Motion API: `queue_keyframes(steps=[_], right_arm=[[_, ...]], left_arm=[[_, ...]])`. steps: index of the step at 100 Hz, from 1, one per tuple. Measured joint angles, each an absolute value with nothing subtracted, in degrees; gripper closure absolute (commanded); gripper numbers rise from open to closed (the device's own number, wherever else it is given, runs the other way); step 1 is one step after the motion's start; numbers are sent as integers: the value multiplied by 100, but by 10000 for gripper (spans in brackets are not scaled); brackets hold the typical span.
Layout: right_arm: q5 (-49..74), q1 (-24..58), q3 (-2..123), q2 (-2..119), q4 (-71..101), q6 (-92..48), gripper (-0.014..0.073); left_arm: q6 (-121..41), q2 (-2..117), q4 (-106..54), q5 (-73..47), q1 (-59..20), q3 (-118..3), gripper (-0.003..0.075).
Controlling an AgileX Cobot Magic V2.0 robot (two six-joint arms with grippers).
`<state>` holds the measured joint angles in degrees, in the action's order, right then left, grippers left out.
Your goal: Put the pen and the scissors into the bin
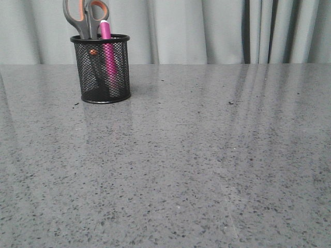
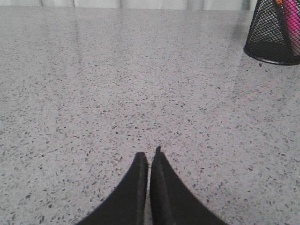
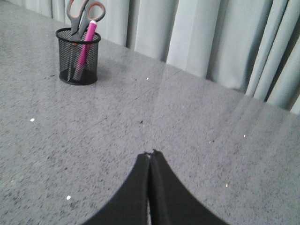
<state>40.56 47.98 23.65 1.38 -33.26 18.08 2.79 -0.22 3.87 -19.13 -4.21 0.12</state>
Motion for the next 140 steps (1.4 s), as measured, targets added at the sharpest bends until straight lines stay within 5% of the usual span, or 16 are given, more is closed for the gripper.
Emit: queue_keyframes(steps=[48, 77, 140], right_arm=[[688, 1006, -67, 631, -1230, 1376, 662], [1852, 601, -67, -22, -100, 40, 662], [1884, 438, -57, -59, 0, -304, 662]], left_arm=[[279, -22, 387, -1913, -421, 12, 739], [279, -22, 387, -1913, -421, 12, 739], [270, -22, 387, -1913, -421, 12, 739]])
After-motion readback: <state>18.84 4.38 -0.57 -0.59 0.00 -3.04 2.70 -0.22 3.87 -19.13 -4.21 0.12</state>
